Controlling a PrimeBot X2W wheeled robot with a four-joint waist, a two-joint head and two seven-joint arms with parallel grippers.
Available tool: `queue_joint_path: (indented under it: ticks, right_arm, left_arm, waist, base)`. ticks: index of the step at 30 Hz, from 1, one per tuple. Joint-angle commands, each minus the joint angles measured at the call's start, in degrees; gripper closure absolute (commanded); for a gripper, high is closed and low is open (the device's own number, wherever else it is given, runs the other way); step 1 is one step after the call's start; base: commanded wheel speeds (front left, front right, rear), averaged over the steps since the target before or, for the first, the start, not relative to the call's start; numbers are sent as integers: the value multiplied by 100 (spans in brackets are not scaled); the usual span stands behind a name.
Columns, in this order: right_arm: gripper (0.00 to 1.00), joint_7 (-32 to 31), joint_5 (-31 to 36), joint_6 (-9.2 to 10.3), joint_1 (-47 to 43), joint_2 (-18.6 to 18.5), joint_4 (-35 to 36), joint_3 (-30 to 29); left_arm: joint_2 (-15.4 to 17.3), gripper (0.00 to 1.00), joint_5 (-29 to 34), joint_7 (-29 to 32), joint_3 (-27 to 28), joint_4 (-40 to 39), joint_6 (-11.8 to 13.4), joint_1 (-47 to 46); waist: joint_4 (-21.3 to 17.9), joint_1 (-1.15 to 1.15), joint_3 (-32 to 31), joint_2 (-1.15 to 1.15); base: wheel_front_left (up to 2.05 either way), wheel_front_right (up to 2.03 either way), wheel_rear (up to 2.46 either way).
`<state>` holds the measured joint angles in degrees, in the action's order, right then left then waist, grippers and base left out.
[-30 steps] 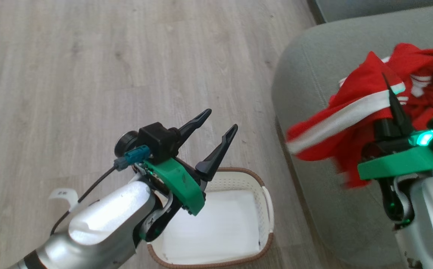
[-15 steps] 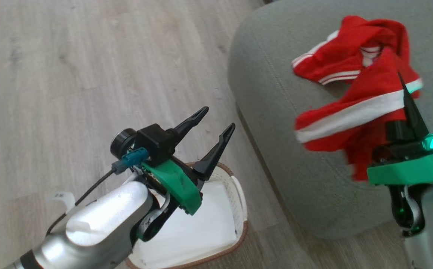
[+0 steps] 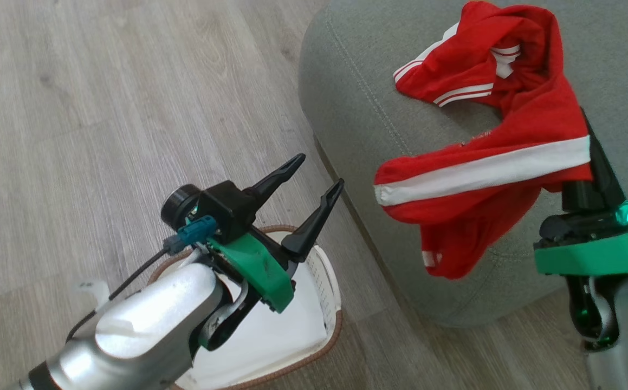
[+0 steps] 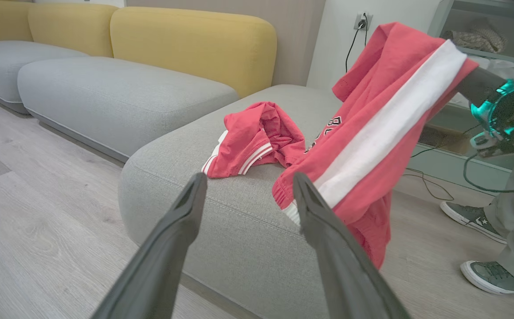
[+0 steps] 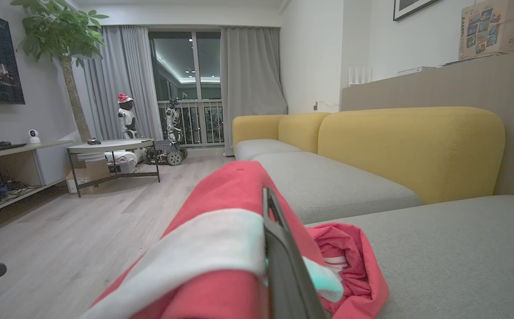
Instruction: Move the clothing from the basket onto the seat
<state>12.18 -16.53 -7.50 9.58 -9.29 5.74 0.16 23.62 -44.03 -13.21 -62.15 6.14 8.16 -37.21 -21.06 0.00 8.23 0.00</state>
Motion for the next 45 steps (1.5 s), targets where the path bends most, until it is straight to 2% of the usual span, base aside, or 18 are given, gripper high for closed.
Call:
queue_joint_path:
  ticks: [1, 7, 13, 20, 25, 34, 45]
  right_arm:
    - [100, -11, 30, 1, 189, -60, 228, 48]
    - [100, -53, 44, 1, 559, -135, 152, -142]
    - [100, -185, 105, 1, 1039, -276, 21, -579]
    - [100, -281, 102, 1, 1527, -573, -142, -1237]
    - [100, -358, 52, 1, 1912, -772, -366, -1480]
    - [100, -616, 59, 1, 2909, -1141, -1176, -1556]
    - [100, -603, 2, 1, 3879, -1538, -2735, -1250]
  left_arm:
    - [166, 0, 69, -55, 245, -175, 20, -340]
    - [228, 0, 87, 0, 261, -268, 8, -450]
    - [300, 0, 120, 89, 279, -408, -21, -620]
    - [414, 0, 167, 194, 289, -558, -52, -787]
    - [490, 0, 216, 278, 296, -656, -64, -917]
    - [633, 0, 300, 488, 318, -864, -102, -1222]
    - [696, 0, 372, 587, 352, -969, -177, -1537]
  waist:
    - [16, 0, 41, 0]
    - [101, 0, 300, 0]
    - [242, 0, 657, 0]
    - [332, 0, 1079, 0]
    - [353, 0, 1334, 0]
    - [420, 0, 1976, 0]
    - [686, 0, 2647, 0]
  base:
    - [0, 0, 0]
    - [0, 0, 0]
    - [0, 0, 0]
    - [0, 0, 0]
    - [0, 0, 0]
    - [0, 0, 0]
    - [0, 0, 0]
